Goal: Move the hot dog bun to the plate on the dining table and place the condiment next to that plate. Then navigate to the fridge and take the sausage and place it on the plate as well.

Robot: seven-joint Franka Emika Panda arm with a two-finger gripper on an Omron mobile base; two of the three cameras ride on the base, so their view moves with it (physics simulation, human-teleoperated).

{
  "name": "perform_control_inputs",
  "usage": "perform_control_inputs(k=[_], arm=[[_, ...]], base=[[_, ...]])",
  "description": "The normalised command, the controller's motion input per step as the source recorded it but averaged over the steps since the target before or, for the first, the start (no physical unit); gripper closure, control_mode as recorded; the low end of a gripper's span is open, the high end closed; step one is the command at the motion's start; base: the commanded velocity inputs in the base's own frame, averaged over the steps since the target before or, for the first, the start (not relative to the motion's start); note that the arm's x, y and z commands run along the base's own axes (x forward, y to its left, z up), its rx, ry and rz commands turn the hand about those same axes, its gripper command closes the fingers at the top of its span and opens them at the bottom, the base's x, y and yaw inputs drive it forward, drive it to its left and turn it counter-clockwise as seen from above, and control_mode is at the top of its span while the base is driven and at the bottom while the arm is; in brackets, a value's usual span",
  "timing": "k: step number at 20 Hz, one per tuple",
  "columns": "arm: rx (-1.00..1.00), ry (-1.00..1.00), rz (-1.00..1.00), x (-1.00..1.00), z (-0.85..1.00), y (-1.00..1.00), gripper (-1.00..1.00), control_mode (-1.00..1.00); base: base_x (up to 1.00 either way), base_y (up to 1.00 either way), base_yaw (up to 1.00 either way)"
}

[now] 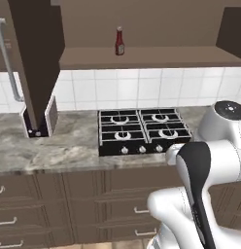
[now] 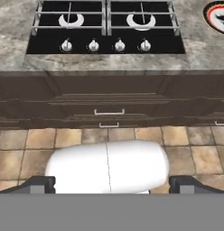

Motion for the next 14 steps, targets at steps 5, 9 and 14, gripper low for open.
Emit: perform_control_inputs(k=[5, 9, 14], arm=[[0.00, 0.00, 0.00, 0.00, 0.00, 0.00, -1.00, 1.00], [0.00, 0.00, 0.00, 0.00, 0.00, 0.00, -1.00, 1.00], [0.00, 0.00, 0.00, 0.00, 0.00, 0.00, -1.00, 1.00]], base=[[0.69, 0.36, -0.27], [0.46, 0.56, -0.28], [0.47, 0.51, -0.30]])
